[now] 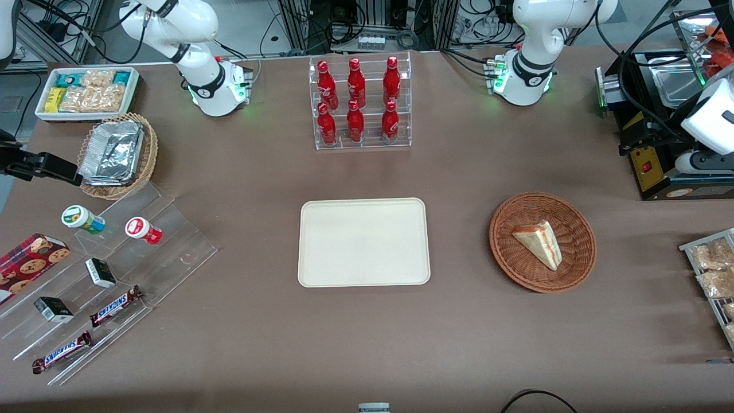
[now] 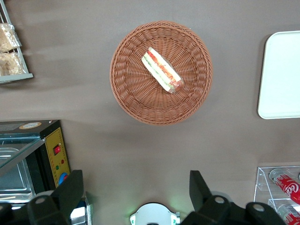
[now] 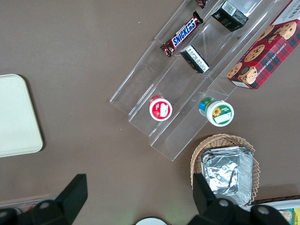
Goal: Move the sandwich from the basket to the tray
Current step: 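Move the left gripper over the sandwich in the wicker basket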
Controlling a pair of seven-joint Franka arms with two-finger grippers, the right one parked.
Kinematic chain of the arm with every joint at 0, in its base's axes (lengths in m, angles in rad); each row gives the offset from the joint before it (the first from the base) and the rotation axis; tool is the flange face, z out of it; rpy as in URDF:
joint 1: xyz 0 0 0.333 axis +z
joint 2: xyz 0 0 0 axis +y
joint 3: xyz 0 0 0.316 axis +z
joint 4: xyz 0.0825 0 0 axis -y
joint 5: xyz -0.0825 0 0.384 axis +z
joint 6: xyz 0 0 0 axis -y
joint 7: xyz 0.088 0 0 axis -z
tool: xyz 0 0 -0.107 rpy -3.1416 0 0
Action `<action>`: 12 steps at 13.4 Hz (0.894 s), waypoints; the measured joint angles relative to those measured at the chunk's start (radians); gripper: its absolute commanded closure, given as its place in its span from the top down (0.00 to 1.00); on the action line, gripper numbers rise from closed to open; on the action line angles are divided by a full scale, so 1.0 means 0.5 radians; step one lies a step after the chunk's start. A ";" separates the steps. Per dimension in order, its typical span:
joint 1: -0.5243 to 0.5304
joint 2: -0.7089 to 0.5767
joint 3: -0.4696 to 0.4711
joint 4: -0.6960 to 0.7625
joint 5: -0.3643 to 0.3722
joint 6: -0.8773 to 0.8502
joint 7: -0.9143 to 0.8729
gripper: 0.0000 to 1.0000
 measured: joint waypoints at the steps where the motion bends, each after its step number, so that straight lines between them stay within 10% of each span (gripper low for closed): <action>1: 0.000 0.000 0.001 0.001 0.000 0.000 0.000 1.00; 12: 0.004 0.146 0.021 -0.756 0.039 1.006 -0.469 1.00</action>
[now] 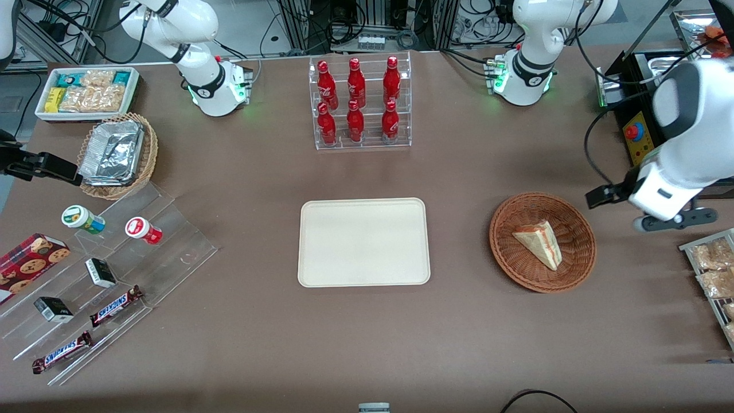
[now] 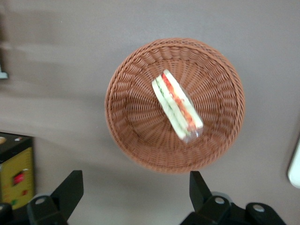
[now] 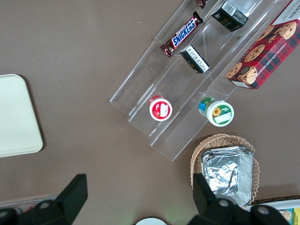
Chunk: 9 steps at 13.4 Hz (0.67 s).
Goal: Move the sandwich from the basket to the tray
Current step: 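Move the left gripper over the sandwich in the wicker basket, then lower the left gripper and close it on the wrapped sandwich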
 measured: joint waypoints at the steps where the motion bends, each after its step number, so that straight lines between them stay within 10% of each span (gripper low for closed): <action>1: -0.003 0.004 -0.001 -0.106 -0.002 0.144 -0.138 1.00; 9: -0.191 0.152 -0.016 -0.520 -0.004 0.832 -1.139 1.00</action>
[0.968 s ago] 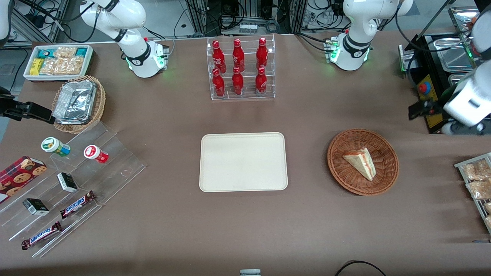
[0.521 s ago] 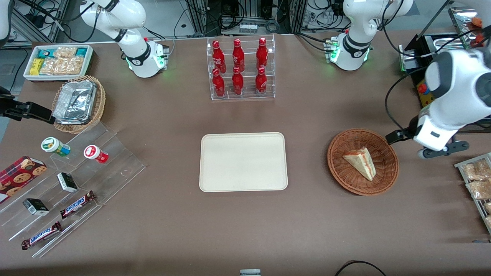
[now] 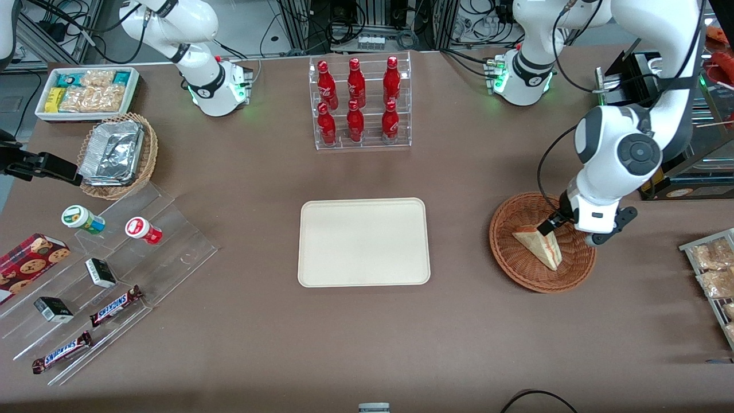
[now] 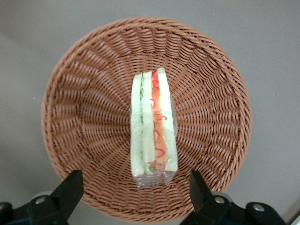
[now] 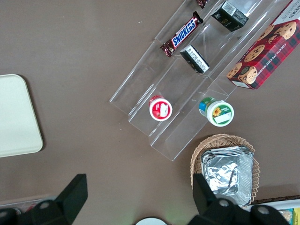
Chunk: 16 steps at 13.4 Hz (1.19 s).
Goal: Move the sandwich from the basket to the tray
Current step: 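Lower the left gripper and close it on the wrapped sandwich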
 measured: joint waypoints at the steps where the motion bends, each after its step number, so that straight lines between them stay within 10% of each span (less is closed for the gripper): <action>1: -0.011 0.022 0.000 -0.010 0.000 0.046 -0.037 1.00; 8: -0.016 0.243 0.003 -0.034 0.000 0.364 -0.084 0.95; 12: -0.015 0.271 0.003 -0.034 0.000 0.381 -0.085 0.28; 16: -0.016 0.273 0.003 -0.034 0.004 0.381 -0.083 0.23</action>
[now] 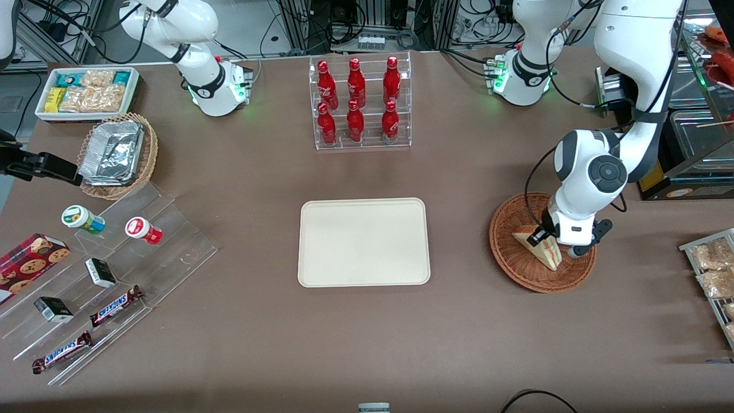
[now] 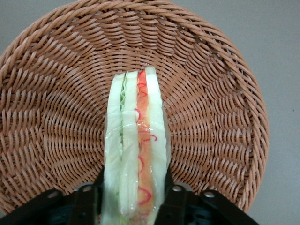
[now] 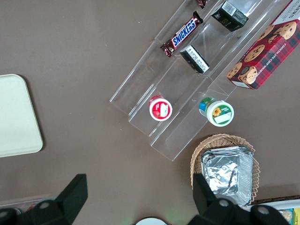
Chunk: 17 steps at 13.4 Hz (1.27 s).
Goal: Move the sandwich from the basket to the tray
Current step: 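Lower the left gripper and close it on the wrapped sandwich, then lift the sandwich and carry it over the cream tray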
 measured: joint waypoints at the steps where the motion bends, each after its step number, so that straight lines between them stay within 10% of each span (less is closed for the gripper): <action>1: 0.000 -0.002 0.000 0.002 0.000 -0.007 0.001 0.23; 9: -0.057 -0.275 -0.078 0.320 0.003 -0.752 0.003 0.24; 17: -0.666 -0.148 -0.148 0.792 0.003 -1.072 -0.020 0.22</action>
